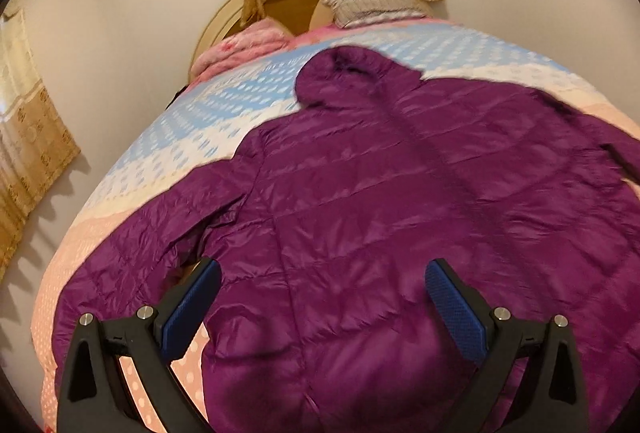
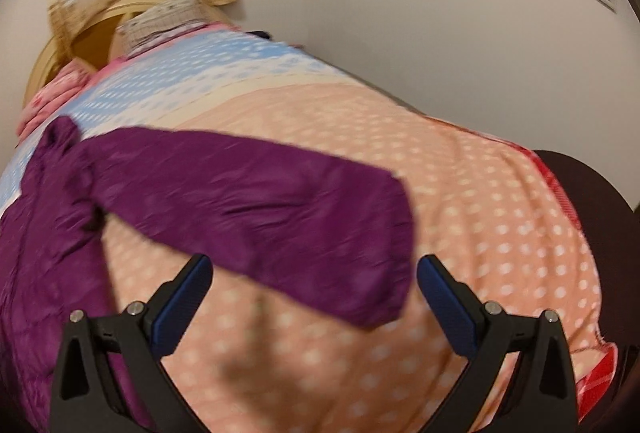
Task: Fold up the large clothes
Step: 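Grasp the purple jacket's sleeve cuff with the right tool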
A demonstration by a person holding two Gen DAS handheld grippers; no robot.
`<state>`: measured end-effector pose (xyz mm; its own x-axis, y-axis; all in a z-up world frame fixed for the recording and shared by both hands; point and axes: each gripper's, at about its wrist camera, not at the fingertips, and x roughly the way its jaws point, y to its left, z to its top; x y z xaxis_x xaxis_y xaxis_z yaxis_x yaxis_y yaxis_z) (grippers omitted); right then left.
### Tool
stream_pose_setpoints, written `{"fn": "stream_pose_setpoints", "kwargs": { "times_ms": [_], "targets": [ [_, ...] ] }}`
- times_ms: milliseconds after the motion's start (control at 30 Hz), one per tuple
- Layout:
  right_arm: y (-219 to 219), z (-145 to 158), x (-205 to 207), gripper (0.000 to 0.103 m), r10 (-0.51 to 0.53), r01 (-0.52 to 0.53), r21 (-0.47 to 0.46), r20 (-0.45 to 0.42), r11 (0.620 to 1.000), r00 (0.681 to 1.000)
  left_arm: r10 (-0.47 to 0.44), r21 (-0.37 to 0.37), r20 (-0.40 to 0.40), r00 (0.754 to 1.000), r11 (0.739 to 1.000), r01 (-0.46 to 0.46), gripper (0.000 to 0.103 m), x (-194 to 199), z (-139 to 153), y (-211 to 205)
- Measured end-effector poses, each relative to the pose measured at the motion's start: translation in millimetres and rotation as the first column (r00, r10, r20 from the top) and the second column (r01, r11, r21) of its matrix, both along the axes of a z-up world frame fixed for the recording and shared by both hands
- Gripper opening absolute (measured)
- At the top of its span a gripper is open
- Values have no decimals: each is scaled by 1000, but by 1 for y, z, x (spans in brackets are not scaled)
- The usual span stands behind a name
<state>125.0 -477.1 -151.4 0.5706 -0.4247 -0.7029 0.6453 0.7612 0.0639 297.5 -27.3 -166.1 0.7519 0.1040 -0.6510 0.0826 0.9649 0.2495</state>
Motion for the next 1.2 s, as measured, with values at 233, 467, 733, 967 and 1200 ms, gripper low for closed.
{"fn": "stream_pose_setpoints", "kwargs": {
  "times_ms": [233,467,733,967,1200],
  "targets": [
    [-33,-11,2,100,-62,63,88,-13,994,998,87,-17,-24,996,996,-87,102,26,-27,25],
    [-35,-24,13,49,-9,15,125,-53,992,999,125,-64,-53,991,990,-128,102,33,-32,44],
    [-28,6,28,14,59,-57,103,-8,993,998,84,-107,-15,996,991,-86,102,23,3,45],
    [17,54,64,12,179,-180,12,71,984,981,94,-102,26,995,991,-91,102,30,20,47],
    [90,77,121,11,354,-350,-57,101,935,930,130,-112,33,991,986,-126,102,40,23,55]
  ]
}}
